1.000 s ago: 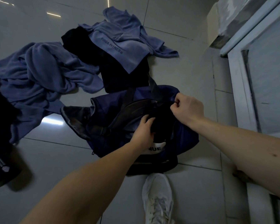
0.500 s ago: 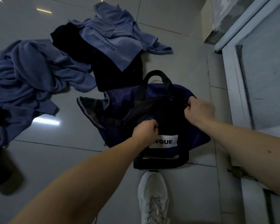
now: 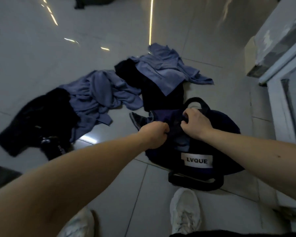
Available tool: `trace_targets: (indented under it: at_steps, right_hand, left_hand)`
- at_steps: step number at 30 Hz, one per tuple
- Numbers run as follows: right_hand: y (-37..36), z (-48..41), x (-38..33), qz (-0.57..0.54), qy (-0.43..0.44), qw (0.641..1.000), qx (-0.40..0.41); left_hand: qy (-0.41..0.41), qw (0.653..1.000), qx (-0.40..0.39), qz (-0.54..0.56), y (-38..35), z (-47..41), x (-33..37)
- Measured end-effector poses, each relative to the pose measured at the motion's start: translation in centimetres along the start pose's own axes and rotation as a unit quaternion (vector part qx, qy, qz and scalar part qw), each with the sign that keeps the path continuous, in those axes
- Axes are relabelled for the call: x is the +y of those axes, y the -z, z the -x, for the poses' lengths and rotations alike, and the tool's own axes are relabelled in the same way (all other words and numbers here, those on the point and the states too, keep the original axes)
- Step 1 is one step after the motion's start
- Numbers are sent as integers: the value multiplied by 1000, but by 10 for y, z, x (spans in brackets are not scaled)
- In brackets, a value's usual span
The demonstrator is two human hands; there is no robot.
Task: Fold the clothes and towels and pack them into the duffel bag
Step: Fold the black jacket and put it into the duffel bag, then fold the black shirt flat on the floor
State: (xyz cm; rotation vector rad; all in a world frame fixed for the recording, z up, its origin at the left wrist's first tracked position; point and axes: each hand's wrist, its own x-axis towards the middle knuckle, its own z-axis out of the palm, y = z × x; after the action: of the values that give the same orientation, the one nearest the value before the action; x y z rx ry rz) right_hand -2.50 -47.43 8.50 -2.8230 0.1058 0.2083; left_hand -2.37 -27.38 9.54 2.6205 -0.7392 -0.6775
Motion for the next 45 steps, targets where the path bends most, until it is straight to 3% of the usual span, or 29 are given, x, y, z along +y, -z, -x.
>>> trace_targets:
  at_steps: [4,11,17,25,38,45]
  right_hand:
    - [21,-5,-67,-29,77,996,-42]
    - [44,-15,-186,41,201,974,-95]
    - [33,-22,-261,100,255,951,-140]
    - [-38,-45,-269,122,241,938,-218]
    - [-152,-122,-304,87,226,944,-224]
    - [-199,-145,-303,144,209,929,-270]
  left_hand:
    - [46,998,-26,-45,63,52,-31]
    - [94,989,-29,-107,120,149,-107]
    - [137,986,45,-88,111,200,-175]
    - [154,984,-50,-75,79,150,-231]
    - [217,974,-38,-57,33,103,-315]
    - [252,966,-43,-21,22,74,-338]
